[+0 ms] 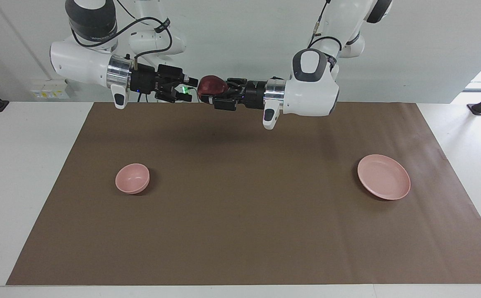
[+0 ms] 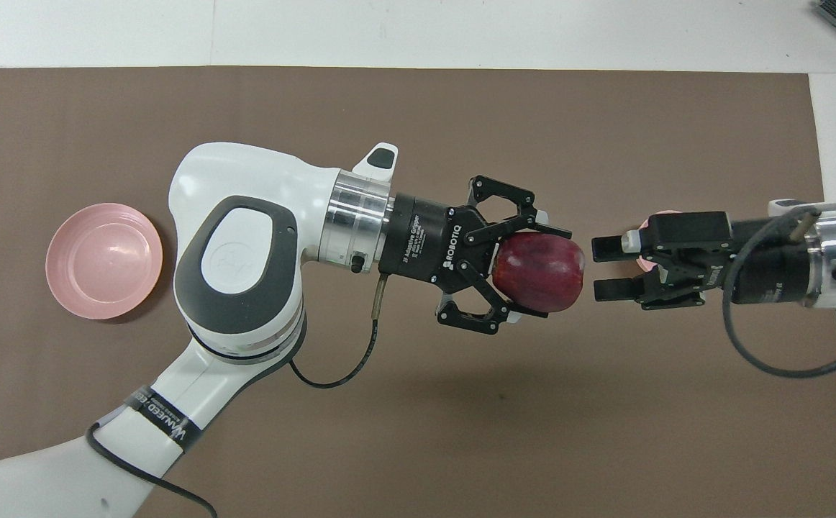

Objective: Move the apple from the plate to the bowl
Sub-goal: 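Close the right gripper on the apple held by the left gripper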

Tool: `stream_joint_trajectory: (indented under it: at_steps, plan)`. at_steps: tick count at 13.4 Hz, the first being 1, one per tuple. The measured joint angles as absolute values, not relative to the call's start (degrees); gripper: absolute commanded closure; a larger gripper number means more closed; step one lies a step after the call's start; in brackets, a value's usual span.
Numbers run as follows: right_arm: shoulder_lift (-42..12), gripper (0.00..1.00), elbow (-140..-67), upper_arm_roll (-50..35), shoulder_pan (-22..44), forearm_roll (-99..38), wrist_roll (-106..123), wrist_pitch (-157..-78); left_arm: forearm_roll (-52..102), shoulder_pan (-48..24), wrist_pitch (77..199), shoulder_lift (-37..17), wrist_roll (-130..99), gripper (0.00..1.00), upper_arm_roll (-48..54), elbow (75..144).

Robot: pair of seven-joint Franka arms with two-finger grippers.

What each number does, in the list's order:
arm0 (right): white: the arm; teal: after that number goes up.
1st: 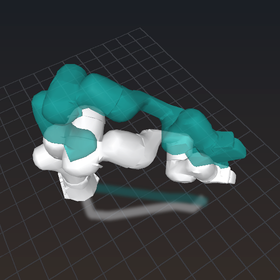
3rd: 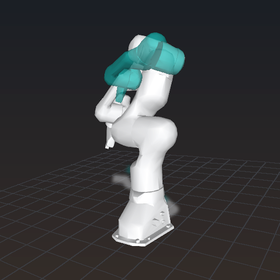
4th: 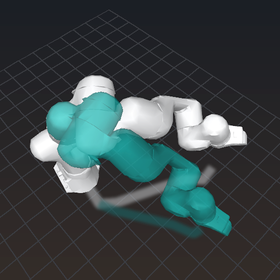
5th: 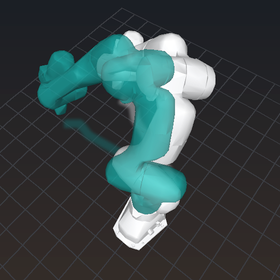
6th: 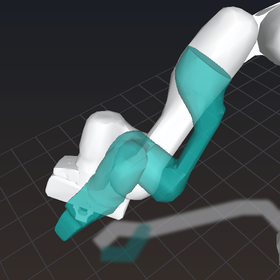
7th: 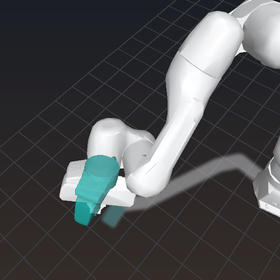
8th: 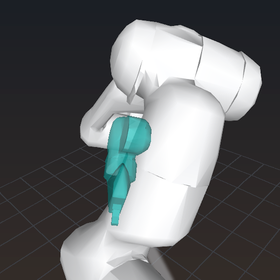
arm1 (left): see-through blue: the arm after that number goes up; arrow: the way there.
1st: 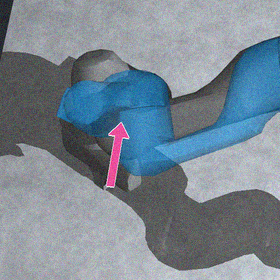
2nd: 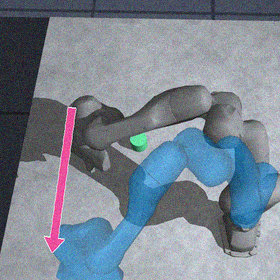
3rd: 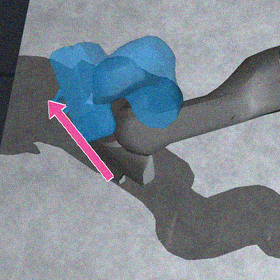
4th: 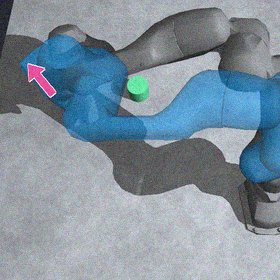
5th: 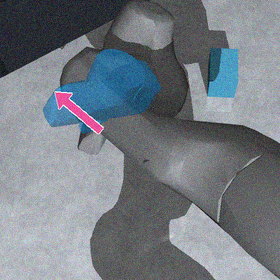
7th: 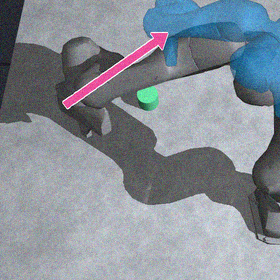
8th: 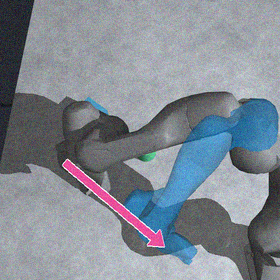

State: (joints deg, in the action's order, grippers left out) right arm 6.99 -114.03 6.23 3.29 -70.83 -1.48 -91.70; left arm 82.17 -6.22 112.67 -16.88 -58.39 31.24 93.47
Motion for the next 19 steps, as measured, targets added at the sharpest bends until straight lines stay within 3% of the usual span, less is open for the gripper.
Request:
stream_joint_trajectory:
  at_steps: [11, 12, 13, 18, 19]
  plan:
    - [7.02, 0.01, -114.28, 5.95, 4.33, -72.91, 1.67, -90.51, 86.71, -10.8, 118.13, -16.91, -58.39, 1.0, 31.53, 93.53]
    - [7.03, 0.59, -114.31, 5.95, 4.33, -72.91, 1.68, -90.51, 86.73, -10.86, 118.14, -16.91, -58.4, 1.0, 31.54, 93.52]
    - [7.03, 0.99, -114.35, 5.95, 4.33, -72.91, 1.68, -90.51, 86.74, -10.89, 118.15, -16.91, -58.39, 1.0, 31.54, 93.53]
    - [7.05, 1.0, -114.67, 6.03, 4.29, -72.9, 1.69, -90.52, 86.99, -10.89, 118.14, -16.86, -58.39, 1.0, 31.45, 93.44]
    - [7.05, 1.0, -114.67, 6.03, 4.29, -72.9, 1.69, -90.51, 86.98, -10.89, 118.14, -16.86, -58.39, 0.1, 31.45, 93.44]
